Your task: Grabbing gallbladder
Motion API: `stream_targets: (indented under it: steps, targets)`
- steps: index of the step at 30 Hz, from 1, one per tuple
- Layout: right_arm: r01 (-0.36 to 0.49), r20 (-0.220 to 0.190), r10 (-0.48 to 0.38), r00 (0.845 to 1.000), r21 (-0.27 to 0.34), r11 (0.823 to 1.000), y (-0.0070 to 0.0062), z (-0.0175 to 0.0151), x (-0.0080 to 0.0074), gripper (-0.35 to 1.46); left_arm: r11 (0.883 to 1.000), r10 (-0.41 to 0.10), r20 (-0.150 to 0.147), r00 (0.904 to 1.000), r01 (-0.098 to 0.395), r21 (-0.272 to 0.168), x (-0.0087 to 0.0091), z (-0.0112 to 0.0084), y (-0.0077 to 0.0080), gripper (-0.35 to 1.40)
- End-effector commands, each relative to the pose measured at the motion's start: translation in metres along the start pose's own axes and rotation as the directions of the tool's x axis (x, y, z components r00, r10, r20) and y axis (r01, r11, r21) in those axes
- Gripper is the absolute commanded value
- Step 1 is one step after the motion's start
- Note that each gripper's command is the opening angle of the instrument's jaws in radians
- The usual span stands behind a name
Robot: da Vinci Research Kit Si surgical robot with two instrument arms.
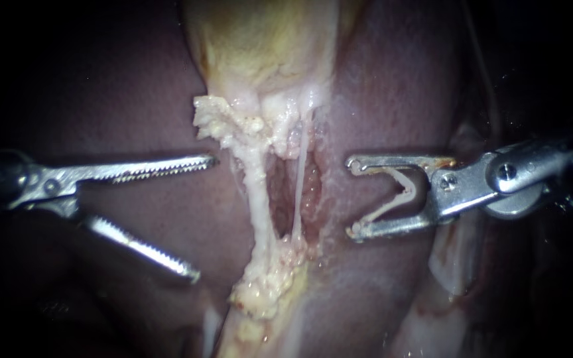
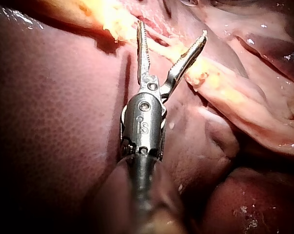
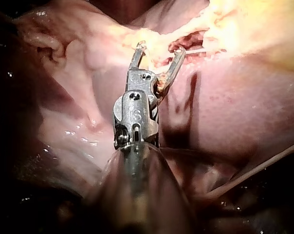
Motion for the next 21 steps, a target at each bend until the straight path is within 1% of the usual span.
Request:
stream_targets:
  steps: [1,5,7,10,13,17,21]
  targets:
    - [0.0,0.0,0.0,1.0,0.0,1.0,0.0,0.0,0.0,0.5,1.0,0.0,0.001,1.0,0.0,0.002,0.0001,-0.0001,-0.0001,0.79]
    - [0.0,0.0,0.0,1.0,0.0,1.0,0.0,0.0,0.0,0.5,0.999,-0.008,0.01,0.9999,0.008,0.034,0.0012,-0.0011,-0.001,0.74]
    - [0.0,0.0,0.0,1.0,0.0,1.0,0.0,0.0,0.0,0.5,0.998,-0.022,0.015,0.9997,0.021,0.055,0.0021,-0.0016,-0.0018,0.71]
    - [0.0,0.0,0.0,1.0,0.0,1.0,0.0,0.0,0.0,0.5,0.997,-0.013,0.023,0.9997,0.011,0.077,0.0029,-0.002,-0.003,0.67]
    - [0.0,0.0,0.0,1.0,0.0,1.0,0.0,0.0,0.0,0.5,0.995,0.0,0.03,0.9995,-0.003,0.096,0.0031,-0.0022,-0.0039,0.66]
    - [0.0,0.0,0.0,1.0,0.0,1.0,0.0,0.0,0.0,0.5,0.993,0.018,0.039,0.9991,-0.023,0.113,0.0028,-0.0019,-0.005,0.66]
    - [0.0,0.0,0.0,1.0,0.0,1.0,0.0,0.0,0.0,0.5,0.991,0.044,0.048,0.9979,-0.05,0.128,0.0025,-0.0011,-0.0063,0.73]
